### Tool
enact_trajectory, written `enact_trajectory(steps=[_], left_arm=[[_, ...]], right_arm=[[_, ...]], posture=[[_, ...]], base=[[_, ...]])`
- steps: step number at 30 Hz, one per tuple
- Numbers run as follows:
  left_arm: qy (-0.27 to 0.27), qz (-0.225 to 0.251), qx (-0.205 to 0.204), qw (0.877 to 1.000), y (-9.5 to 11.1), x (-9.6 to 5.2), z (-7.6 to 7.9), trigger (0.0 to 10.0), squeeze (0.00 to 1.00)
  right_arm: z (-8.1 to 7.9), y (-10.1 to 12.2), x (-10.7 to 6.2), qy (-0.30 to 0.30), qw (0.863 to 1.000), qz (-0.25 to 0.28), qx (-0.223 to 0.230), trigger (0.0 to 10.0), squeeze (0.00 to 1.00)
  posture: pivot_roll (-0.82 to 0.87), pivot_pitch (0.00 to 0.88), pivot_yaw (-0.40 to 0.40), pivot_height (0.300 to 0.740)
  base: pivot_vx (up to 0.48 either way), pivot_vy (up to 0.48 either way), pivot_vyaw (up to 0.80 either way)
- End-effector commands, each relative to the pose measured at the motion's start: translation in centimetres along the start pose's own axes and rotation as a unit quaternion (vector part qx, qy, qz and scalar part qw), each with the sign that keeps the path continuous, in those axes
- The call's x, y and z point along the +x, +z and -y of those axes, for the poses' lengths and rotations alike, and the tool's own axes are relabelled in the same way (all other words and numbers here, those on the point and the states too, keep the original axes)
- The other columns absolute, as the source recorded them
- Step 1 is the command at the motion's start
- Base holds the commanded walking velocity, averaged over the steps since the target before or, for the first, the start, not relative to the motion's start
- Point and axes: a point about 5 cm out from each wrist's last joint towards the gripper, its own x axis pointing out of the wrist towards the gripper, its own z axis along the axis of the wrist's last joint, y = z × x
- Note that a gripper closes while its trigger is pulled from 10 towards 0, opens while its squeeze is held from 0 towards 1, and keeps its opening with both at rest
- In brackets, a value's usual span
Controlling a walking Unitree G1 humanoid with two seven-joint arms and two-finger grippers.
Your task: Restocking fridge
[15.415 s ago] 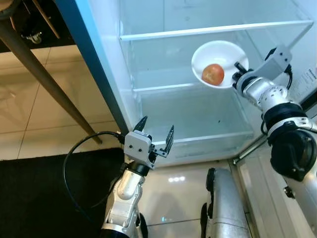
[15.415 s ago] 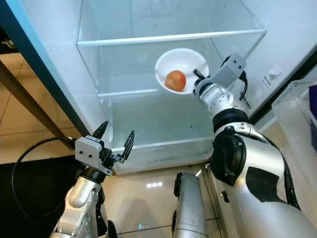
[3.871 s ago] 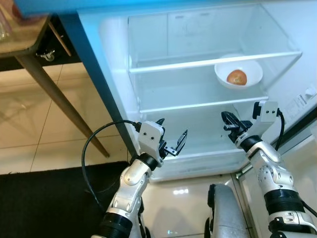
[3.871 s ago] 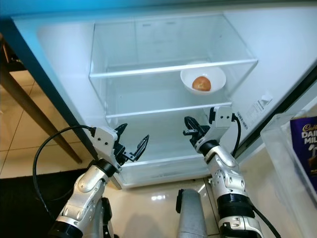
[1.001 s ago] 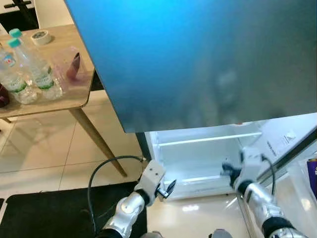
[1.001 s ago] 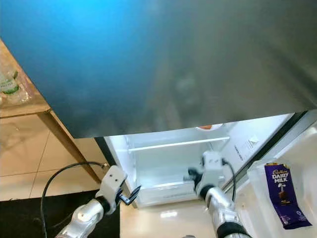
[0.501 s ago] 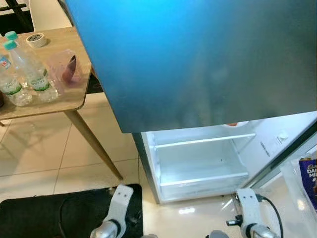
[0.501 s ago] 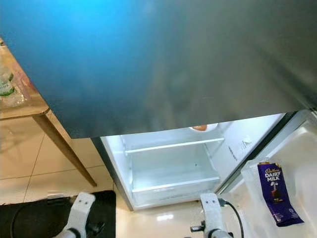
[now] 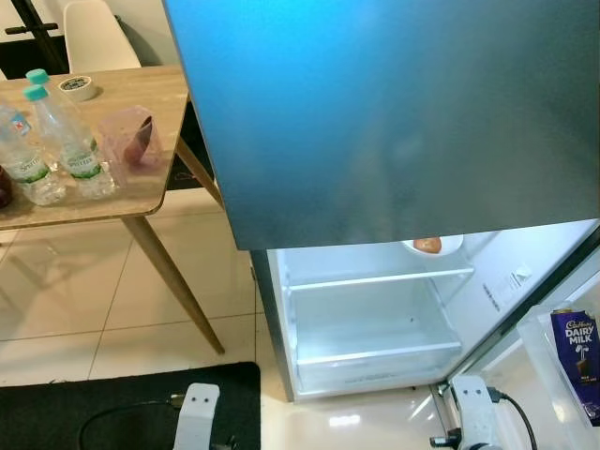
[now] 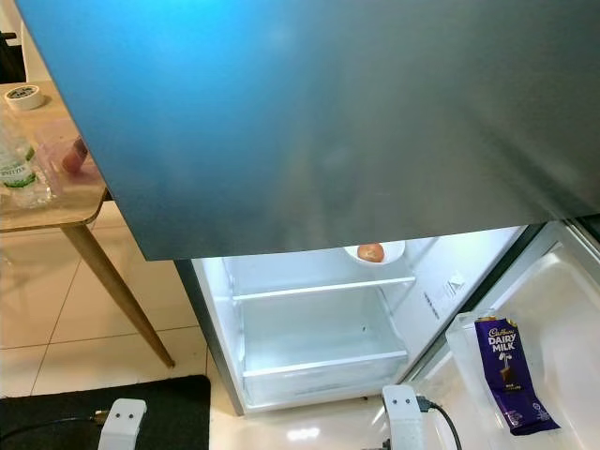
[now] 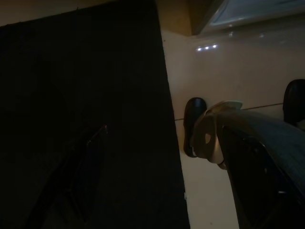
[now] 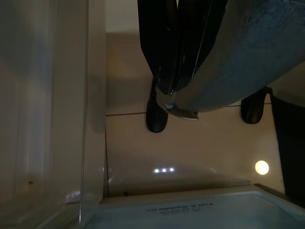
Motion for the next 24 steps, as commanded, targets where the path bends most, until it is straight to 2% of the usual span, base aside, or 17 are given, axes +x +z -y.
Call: enact_trajectory(steps=[1,14,24], left_arm=[[0.005,-0.01,0.009,1.0,-0.2,0.0,-0.2,10.0,0.0],[0.004,-0.011,0.012,1.0,0.2,0.1,0.0,10.0,0.0],[0.006,-0.017,0.015,1.0,-0.1,0.0,-0.2,10.0,0.0]], right_arm=[[-0.1,-1.1,-0.1,-0.003,1.0,-0.021,0.005,10.0,0.0],[0.7,-3.2,-0.7,-0.024,0.998,-0.051,0.02,10.0,0.0],[0.9,-4.1,-1.0,-0.028,0.997,-0.066,0.016,10.0,0.0]], posture=[[-0.01,0.047,-0.002,0.74],[-0.02,0.05,0.004,0.74],[-0.02,0.052,0.006,0.74]], base=[[0.0,0.0,0.0],[0.0,0.0,0.0],[-0.253,0.0,0.0]])
